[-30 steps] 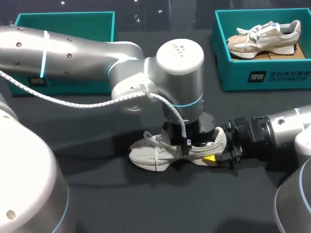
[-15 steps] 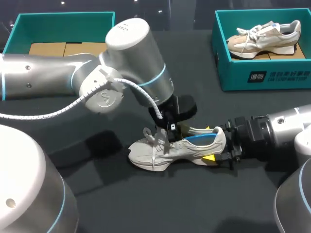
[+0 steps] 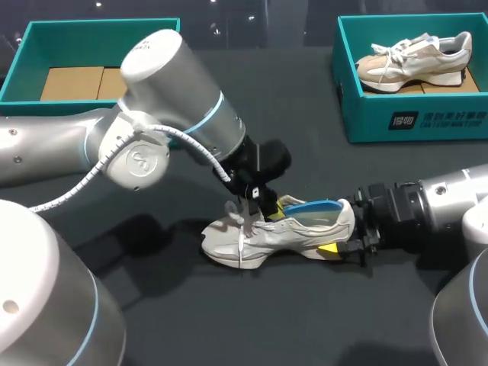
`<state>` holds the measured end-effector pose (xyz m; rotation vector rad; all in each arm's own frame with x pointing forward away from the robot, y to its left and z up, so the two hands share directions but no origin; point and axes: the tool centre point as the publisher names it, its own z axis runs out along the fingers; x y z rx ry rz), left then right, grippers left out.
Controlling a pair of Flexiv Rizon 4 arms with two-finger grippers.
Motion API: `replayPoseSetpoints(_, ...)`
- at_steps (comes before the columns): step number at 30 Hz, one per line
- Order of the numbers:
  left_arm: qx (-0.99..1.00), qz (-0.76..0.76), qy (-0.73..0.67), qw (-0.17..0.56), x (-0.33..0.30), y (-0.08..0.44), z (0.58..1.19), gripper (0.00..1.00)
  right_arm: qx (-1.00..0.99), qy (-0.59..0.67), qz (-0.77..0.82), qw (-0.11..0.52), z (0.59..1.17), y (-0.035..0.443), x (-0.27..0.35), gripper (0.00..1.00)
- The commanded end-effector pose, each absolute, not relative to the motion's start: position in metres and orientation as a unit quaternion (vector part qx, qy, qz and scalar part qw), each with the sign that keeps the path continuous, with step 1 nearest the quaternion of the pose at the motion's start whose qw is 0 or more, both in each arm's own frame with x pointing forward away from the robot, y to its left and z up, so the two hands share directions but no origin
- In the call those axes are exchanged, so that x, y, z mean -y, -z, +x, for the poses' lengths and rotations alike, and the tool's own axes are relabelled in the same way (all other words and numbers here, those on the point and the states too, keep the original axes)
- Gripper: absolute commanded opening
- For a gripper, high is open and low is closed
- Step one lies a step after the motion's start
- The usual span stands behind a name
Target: Take the shoe out of the shoebox, open the shoe tongue, remove and reinsert the insole, then place the shoe into the shoebox
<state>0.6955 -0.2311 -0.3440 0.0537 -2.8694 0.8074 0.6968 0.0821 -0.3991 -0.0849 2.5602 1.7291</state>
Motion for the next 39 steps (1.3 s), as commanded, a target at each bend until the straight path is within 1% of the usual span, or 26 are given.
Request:
replayPoseSetpoints(1,0.952,0.012,-0.299,0.069,0.23,0.335,0.69,0.0,-0.829,-0.558,-0.027,0.026,0.695,0.398,-0.083,0.0)
replayPoseSetpoints(12,0.945,0.015,-0.319,0.066,0.238,0.33,0.688,0.0,-0.829,-0.558,-0.027,0.026,0.695,0.398,-0.083,0.0)
replayPoseSetpoints(21,0.951,0.009,-0.306,0.034,0.279,0.317,0.697,0.0,-0.829,-0.558,-0.027,0.026,0.695,0.398,-0.083,0.0)
replayPoseSetpoints(29,0.955,0.014,-0.295,0.003,0.293,0.316,0.704,0.0,-0.829,-0.558,-0.027,0.026,0.695,0.398,-0.083,0.0)
replayPoseSetpoints(30,0.956,0.014,-0.294,0.003,0.294,0.317,0.705,0.11,-0.829,-0.558,-0.027,0.026,0.695,0.398,-0.083,0.0)
replayPoseSetpoints(31,0.956,0.015,-0.294,0.003,0.294,0.318,0.705,0.16,-0.829,-0.558,-0.027,0.026,0.695,0.398,-0.083,0.0)
replayPoseSetpoints(32,0.955,0.015,-0.295,0.003,0.294,0.318,0.705,0.19,-0.829,-0.558,-0.027,0.026,0.695,0.398,-0.083,0.0)
replayPoseSetpoints(34,0.952,0.014,-0.305,0.002,0.29,0.316,0.702,0.38,-0.829,-0.558,-0.027,0.026,0.695,0.398,-0.083,0.0)
replayPoseSetpoints(37,0.949,0.014,-0.315,-0.003,0.287,0.314,0.698,0.46,-0.829,-0.558,-0.027,0.026,0.695,0.398,-0.083,0.0)
replayPoseSetpoints(39,0.947,0.017,-0.32,-0.011,0.287,0.314,0.697,0.47,-0.829,-0.558,-0.027,0.026,0.695,0.398,-0.083,0.0)
